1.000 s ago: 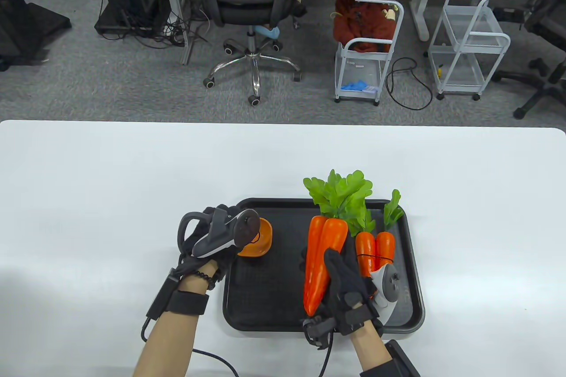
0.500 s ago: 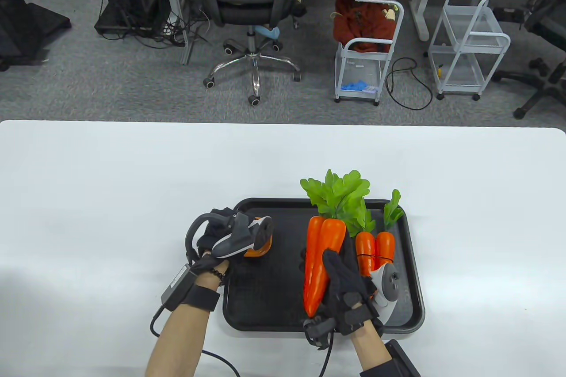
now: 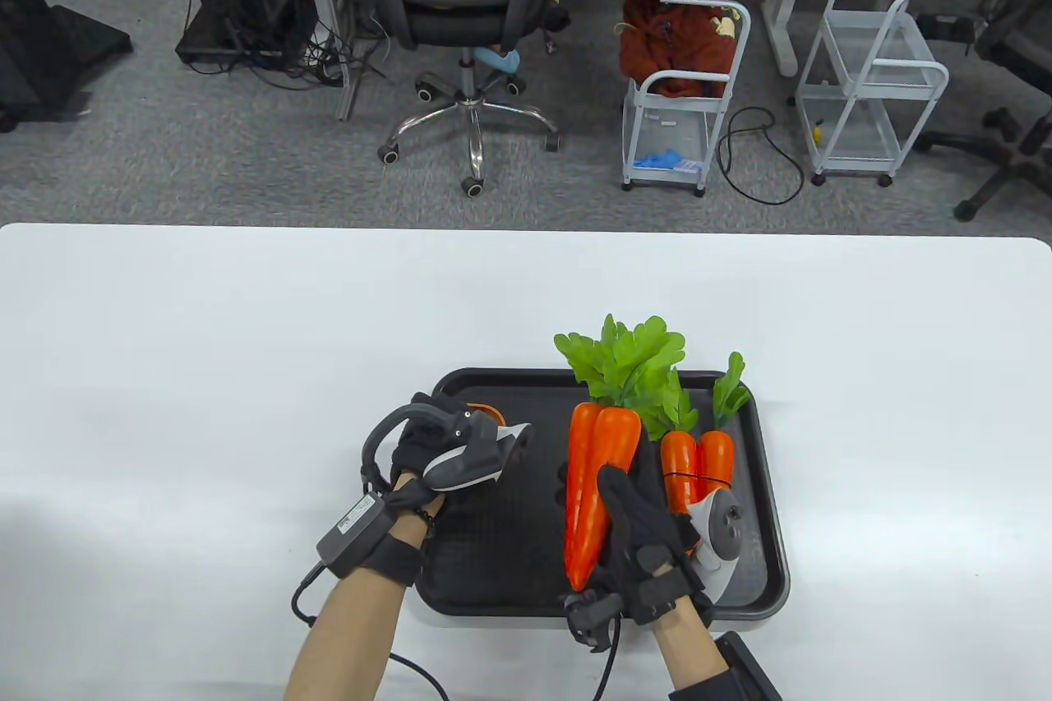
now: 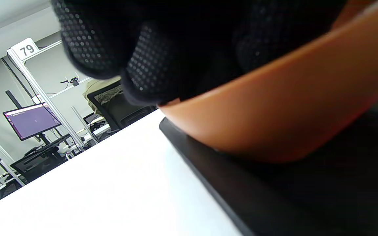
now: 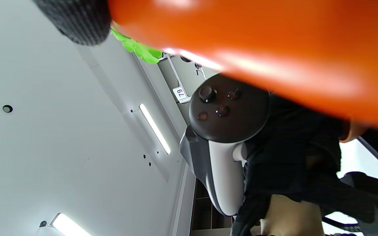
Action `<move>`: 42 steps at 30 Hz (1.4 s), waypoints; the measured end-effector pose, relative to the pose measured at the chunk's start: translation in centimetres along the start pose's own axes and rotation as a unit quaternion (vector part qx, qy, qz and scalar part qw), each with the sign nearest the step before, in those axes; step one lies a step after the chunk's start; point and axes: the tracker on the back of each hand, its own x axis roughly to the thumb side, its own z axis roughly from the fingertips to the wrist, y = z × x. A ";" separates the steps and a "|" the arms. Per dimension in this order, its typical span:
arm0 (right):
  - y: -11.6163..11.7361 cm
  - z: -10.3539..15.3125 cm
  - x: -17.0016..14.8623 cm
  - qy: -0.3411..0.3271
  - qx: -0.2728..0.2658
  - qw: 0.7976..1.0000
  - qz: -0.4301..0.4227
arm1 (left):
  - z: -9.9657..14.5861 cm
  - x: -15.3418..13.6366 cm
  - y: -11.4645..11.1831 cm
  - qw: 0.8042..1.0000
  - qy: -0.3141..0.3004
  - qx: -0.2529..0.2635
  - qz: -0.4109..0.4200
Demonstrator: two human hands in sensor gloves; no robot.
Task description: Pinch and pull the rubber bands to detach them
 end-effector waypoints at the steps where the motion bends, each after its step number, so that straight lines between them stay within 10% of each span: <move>1: 0.0 0.0 0.0 0.000 0.000 1.000 0.000 | 0.0 0.0 0.1 1.000 0.001 0.000 0.002; 11: -0.3 -0.2 0.8 0.001 -0.019 0.994 0.103 | 2.5 -1.9 2.1 0.996 0.034 0.049 0.070; 19: 0.7 -1.1 1.5 0.036 -0.015 0.936 0.350 | 7.8 -2.6 2.8 0.978 0.044 0.098 0.179; 31: 3.6 -4.1 0.8 0.183 -0.006 0.746 0.640 | 12.5 -0.4 2.9 0.962 0.049 0.130 0.237; 42: 4.5 -6.5 -1.2 0.263 -0.003 0.618 0.741 | 13.3 0.1 2.2 0.956 0.043 0.126 0.261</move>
